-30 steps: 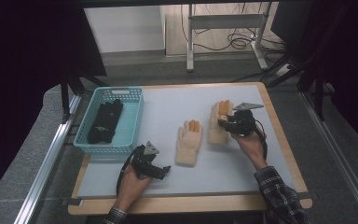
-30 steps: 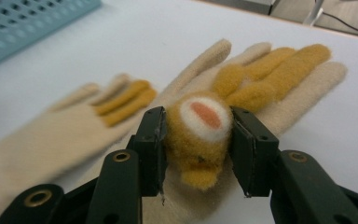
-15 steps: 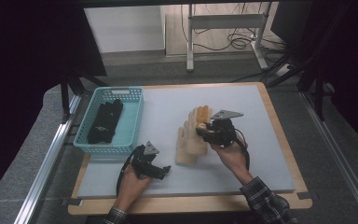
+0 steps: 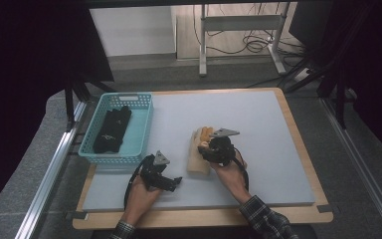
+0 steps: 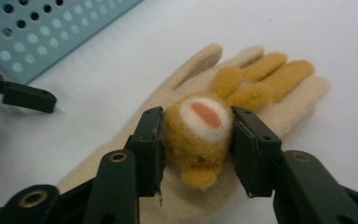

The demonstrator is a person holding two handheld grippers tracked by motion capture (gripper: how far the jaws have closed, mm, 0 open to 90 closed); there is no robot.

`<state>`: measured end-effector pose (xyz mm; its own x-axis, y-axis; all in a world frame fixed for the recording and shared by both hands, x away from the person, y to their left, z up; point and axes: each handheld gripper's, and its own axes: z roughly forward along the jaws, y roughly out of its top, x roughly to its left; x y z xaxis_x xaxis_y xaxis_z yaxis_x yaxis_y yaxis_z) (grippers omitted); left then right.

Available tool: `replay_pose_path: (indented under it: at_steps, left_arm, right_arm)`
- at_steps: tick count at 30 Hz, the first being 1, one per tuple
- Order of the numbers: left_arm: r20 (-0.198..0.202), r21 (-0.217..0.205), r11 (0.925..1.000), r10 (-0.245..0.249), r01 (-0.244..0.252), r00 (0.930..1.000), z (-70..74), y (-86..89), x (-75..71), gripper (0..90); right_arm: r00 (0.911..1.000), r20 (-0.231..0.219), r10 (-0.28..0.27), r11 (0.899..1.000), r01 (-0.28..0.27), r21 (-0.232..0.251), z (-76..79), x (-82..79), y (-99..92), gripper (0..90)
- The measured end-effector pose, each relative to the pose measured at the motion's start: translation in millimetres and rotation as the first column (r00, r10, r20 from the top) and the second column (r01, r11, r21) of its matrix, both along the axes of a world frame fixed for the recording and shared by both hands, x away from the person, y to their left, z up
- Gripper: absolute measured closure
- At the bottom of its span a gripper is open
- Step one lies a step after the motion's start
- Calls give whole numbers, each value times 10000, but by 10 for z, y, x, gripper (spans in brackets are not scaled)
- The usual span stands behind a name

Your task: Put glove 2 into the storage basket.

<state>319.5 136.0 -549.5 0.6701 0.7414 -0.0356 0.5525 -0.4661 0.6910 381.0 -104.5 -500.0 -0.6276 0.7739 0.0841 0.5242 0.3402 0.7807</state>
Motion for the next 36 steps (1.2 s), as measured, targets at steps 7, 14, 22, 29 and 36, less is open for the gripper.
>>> replay_pose_path:
  at_steps: [7, 14, 22, 29, 36]
  left_arm:
    - [18, 23, 10000, -18, 18, 10000, 0, 1, 2, 6]
    - [-1, 7, 10000, -5, 5, 10000, 0, 0, 0, 6]
    - [1, 2, 10000, 0, 0, 10000, 0, -1, 0, 6]
    - [1, 9, 10000, -3, 3, 10000, 0, 0, 0, 6]
    - [-6, 7, 10000, -1, 1, 10000, 0, 0, 0, 6]
  right_arm:
    - [9988, -71, 487, 9984, -485, 280, 68, 55, -145, 391]
    - [9958, -374, 830, 9961, -818, 328, 131, 116, -502, 444]
    - [9776, -999, 1852, 9821, -1877, -162, -157, 20, -536, 795]
    - [9679, -841, 2368, 9694, -2411, -456, -250, -46, -360, 817]
    - [9635, -769, 2566, 9646, -2603, -422, -284, -57, -182, 812]
